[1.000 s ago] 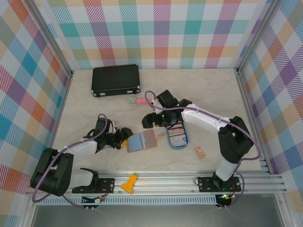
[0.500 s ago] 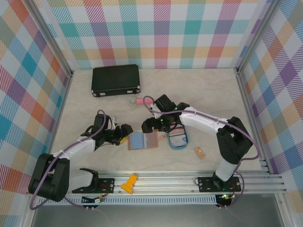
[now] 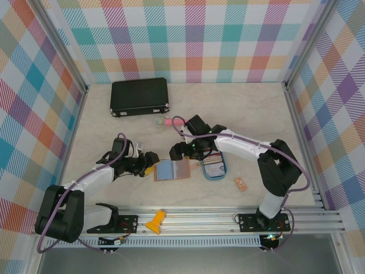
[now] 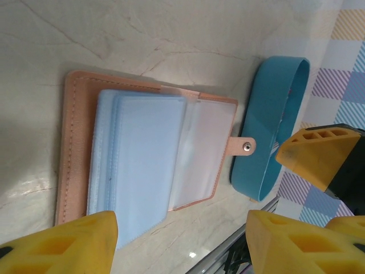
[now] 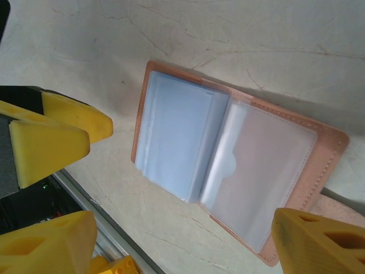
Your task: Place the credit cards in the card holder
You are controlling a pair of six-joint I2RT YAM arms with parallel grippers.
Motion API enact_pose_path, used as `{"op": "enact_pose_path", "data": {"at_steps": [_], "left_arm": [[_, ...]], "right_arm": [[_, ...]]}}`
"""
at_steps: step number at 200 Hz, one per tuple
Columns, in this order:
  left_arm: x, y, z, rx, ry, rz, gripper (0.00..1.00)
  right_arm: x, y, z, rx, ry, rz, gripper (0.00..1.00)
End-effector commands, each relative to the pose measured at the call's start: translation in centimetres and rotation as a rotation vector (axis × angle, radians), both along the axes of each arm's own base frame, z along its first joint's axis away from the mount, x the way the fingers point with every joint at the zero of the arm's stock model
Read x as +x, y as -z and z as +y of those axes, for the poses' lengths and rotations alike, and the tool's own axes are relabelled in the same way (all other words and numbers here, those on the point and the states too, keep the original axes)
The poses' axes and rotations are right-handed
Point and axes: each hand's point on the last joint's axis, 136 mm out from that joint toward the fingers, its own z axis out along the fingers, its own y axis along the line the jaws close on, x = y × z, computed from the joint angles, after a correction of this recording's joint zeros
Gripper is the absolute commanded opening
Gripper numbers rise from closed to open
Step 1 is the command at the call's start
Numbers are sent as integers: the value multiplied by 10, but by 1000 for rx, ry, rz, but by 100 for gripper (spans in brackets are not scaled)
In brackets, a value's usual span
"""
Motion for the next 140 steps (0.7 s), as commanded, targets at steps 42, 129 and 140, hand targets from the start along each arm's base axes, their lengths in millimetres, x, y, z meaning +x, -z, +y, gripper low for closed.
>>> {"op": "enact_pose_path", "data": {"at_steps": [42,129,140], "left_arm": [[-7,15,-2,-2,22,33,66],[-8,18,-8,-42,36,10,64],[-8,18,-7,-34,32,11,63]], "right_arm": [[9,9,23,58,90,106,81],[3,4,42,153,58,173,81],[-1,5,48,162,55,190,81]]}}
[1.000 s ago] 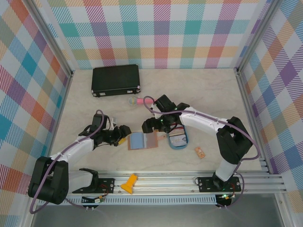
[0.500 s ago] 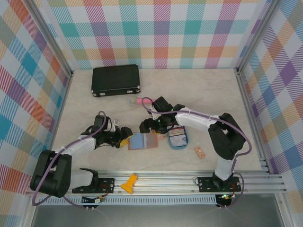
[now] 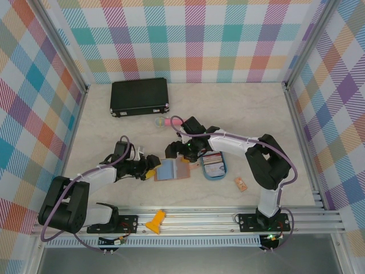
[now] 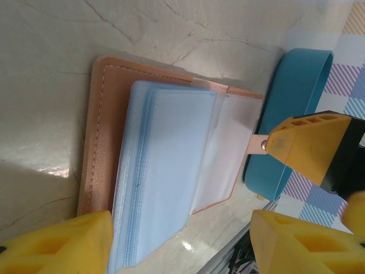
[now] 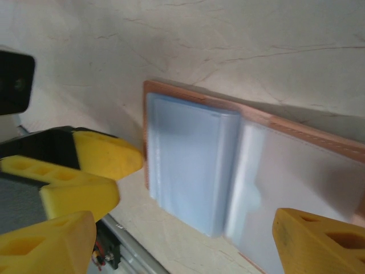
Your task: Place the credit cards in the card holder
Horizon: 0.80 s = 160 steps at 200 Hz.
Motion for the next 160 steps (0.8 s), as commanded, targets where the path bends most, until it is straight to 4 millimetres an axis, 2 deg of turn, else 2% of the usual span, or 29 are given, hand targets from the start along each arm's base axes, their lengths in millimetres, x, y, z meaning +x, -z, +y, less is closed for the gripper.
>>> {"op": "enact_pose_path", "data": {"at_steps": [1,46,103,160], "left_arm": [[-3,-2,-3,-12,15,-15,63],[-6,1,-1,8,28,-15,61],[-9,6,1,22,42,-16,57],[-15,5,17,135,12,12,48]], "right_arm": [[-8,-12,23,95,-38,38,81],[-11,-2,39,119,-7,99,82],[-3,9,45,112,15,98,82],[7,-2,40,107,58,42,82]]}}
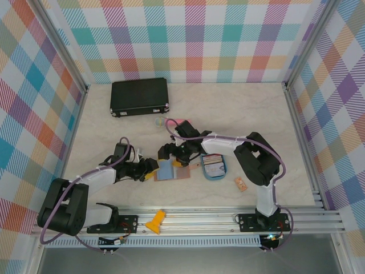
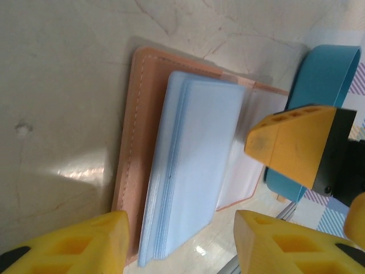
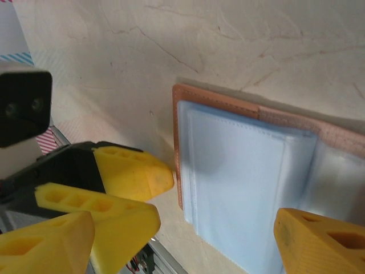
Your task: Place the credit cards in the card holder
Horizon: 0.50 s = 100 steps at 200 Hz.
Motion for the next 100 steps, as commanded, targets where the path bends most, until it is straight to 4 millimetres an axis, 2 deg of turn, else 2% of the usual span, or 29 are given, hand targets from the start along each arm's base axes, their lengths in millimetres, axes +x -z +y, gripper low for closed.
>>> {"op": "enact_pose_path", "data": {"at_steps": [1,23,53,75,100], "left_arm": [[-7,-4,8,67,4,10,48],[-3,-16,8,63,-5,-19,47],[5,-31,-7,-47,17,-84,48],[6,-30,-18,-65,54,-84,48],[9,-26,-16,-32,43,-91,48]], "right_arm": [[12,-20,6,27,30,-58,83],[12,-23,2,5,42,-74,83],[11,-19,-12,-70,42,-91,82],[10,-19,-28,-150,47,-123,82],[11,-20,-41,-193,57,-141,83]]}}
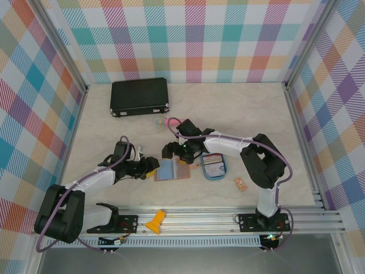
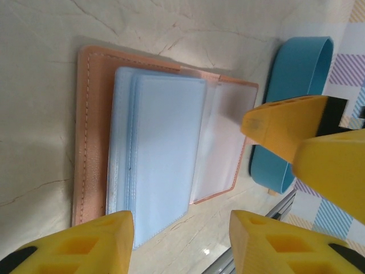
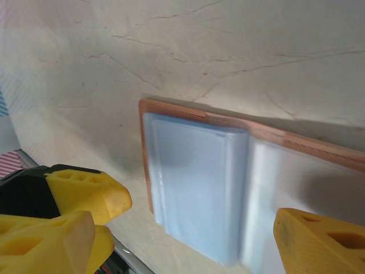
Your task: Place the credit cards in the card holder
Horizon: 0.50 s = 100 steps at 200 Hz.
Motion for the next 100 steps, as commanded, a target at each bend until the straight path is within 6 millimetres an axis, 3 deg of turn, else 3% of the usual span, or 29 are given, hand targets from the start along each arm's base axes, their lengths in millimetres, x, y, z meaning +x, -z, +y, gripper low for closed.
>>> {"op": "enact_pose_path", "data": {"at_steps": [1,67,100], "left_arm": [[8,-9,-5,-14,9,-40,48],[7,7,-3,17,18,-13,52],[12,4,-8,-2,23,-25,52]], "right_arm": [[3,-16,-14,-54,1,-56,83],[4,-8,-12,-42,-9,-40,84],[3,2,-10,-49,-17,-12,84]]}}
